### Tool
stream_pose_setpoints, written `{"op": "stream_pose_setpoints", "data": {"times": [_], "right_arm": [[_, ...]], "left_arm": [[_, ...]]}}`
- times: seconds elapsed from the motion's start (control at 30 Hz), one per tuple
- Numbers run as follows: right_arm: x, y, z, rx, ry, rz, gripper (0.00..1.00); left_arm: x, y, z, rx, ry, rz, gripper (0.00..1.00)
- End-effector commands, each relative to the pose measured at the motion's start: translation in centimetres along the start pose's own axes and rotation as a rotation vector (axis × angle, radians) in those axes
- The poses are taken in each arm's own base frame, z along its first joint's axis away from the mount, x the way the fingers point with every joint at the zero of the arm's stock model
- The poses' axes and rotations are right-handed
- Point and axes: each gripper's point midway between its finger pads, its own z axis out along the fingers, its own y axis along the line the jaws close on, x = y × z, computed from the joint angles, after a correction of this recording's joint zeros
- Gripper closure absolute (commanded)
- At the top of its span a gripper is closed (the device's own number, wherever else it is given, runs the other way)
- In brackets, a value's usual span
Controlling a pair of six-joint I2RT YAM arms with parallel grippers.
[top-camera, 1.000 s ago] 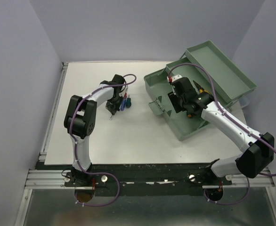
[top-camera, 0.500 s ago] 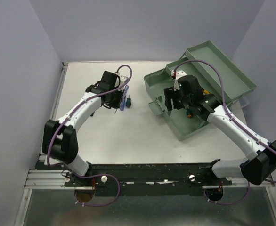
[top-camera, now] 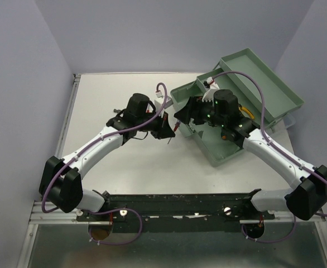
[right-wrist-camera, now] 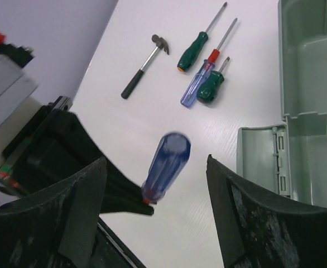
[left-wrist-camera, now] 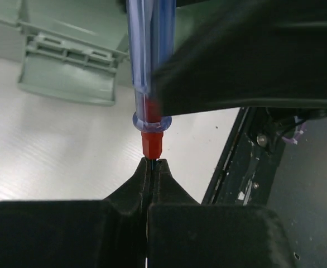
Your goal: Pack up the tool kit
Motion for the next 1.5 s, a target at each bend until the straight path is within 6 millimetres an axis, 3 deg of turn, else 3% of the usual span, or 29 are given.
{"op": "stream_pose_setpoints", "data": {"times": [0.0,0.03,0.17,0.2,0.23,0.3,0.37,0.5,0.57,0.77,0.87,0.97,1.17,1.3,1.4,1.47], "right_arm": [[-0.3,1.6,1.0,-0.08,0.005,0.034,0.27],[-0.4,1.9,1.1,-0.092,0.003,0.031,0.32],[-0.6,2.4,1.1,-0.102,0.02,0.009,0.82],[-0.6,2.1,1.0,-0.087,0.022,0.001,0.91],[-0.7,1.9,0.8,-0.073,0.024,-0.008,0.99],[-0.9,1.1,0.2,-0.024,0.008,-0.041,1.0],[-1.3,0.0,-0.8,0.038,-0.022,-0.077,0.99],[-3.4,-3.2,-3.9,0.246,-0.066,-0.235,0.99],[-4.6,-4.4,-5.4,0.308,-0.059,-0.347,1.0],[-4.6,-8.9,-7.6,0.493,0.186,-0.563,1.0],[-4.0,-10.5,-7.5,0.538,0.267,-0.629,0.99],[-3.3,-11.5,-6.9,0.548,0.314,-0.675,0.99],[-0.3,-12.5,-4.5,0.477,0.446,-0.696,0.99],[1.2,-15.1,-3.6,0.573,0.518,-0.675,0.84],[1.7,-15.8,-3.0,0.593,0.522,-0.662,0.48],[1.7,-15.7,-2.8,0.592,0.507,-0.655,0.38]], "left_arm": [[-1.5,-4.9,-0.5,0.166,-0.07,0.1,1.0],[-1.4,-5.0,-0.4,0.171,-0.065,0.1,1.0],[-1.2,-5.5,-0.3,0.178,-0.042,0.103,1.0],[-1.2,-5.6,-0.3,0.178,-0.043,0.109,0.94],[-1.3,-5.7,-0.4,0.181,-0.043,0.111,0.73],[-1.5,-5.7,-0.7,0.166,-0.05,0.126,0.24],[-1.7,-5.5,-1.1,0.136,-0.054,0.15,0.01],[-2.1,-3.6,-2.5,-0.012,-0.071,0.226,0.01],[-2.4,-1.6,-3.6,-0.133,-0.082,0.247,0.01],[-2.7,6.6,-8.1,-0.459,-0.103,0.078,0.01],[-2.5,10.3,-9.8,-0.567,-0.087,-0.047,0.01],[-1.6,12.8,-10.9,-0.646,-0.055,-0.126,0.01],[-0.2,14.2,-10.3,-0.67,0.012,-0.168,0.01],[1.3,15.3,-8.9,-0.661,0.09,-0.224,0.01],[2.2,16.0,-7.8,-0.647,0.124,-0.264,0.03],[3.0,16.4,-7.0,-0.652,0.17,-0.277,0.12]]}}
